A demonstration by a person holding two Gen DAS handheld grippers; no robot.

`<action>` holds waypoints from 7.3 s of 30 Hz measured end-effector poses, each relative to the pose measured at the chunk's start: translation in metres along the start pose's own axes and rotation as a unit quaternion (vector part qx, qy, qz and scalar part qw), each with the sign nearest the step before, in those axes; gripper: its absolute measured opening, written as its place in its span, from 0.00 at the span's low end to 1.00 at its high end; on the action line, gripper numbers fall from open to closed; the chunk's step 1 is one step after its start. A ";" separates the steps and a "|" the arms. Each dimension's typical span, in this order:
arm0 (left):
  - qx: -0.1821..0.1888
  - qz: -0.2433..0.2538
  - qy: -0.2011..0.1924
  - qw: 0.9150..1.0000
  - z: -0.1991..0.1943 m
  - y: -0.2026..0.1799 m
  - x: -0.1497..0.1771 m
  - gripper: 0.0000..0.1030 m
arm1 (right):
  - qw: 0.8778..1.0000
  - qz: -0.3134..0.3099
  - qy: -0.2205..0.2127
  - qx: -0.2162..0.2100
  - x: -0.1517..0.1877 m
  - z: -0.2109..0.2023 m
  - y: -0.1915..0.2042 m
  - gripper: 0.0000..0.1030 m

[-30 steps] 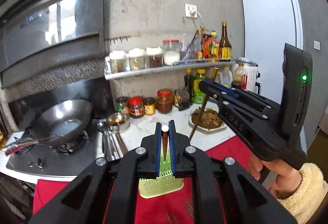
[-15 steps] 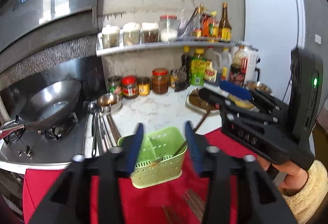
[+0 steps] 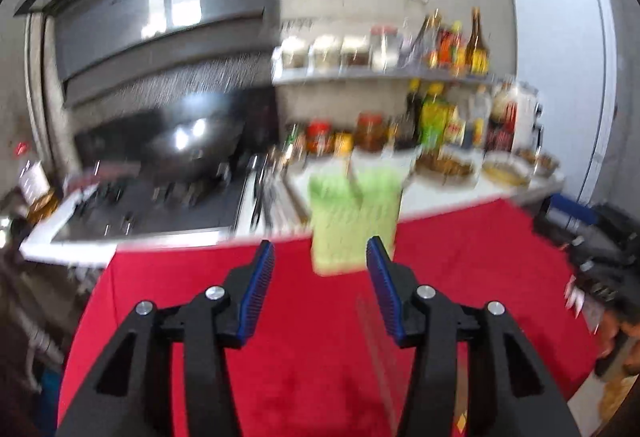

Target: Organize utensils

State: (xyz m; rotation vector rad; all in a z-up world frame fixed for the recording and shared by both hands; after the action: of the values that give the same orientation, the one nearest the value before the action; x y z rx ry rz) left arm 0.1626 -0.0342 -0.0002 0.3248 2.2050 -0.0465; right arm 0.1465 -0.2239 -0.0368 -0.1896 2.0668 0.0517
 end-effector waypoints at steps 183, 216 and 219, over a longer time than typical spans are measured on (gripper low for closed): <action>0.005 -0.028 0.063 0.998 0.006 0.005 0.121 0.07 | 0.998 0.020 0.034 0.048 0.065 -0.031 0.011 0.08; 0.022 0.012 0.067 0.997 -0.002 -0.002 0.095 0.06 | 0.999 0.048 -0.006 0.012 0.039 -0.018 0.004 0.07; 0.025 0.000 0.044 0.999 -0.005 0.008 0.071 0.07 | 0.999 0.031 -0.023 0.003 0.013 -0.009 0.011 0.07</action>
State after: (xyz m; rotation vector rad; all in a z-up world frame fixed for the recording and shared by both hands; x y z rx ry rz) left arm 0.1197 -0.0101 -0.0525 0.3618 2.2943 -0.0891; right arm 0.1311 -0.2159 -0.0449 -0.1180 2.0272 0.0865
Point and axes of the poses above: each gripper's, at about its wrist camera, not at the fingertips, and z roughly the way its jaws point, y to its left, x to its underside, the point moved 9 cm from there along z, roughly the way its jaws point, and after that the axes turned 6 degrees about y, right-handed, at the moved point
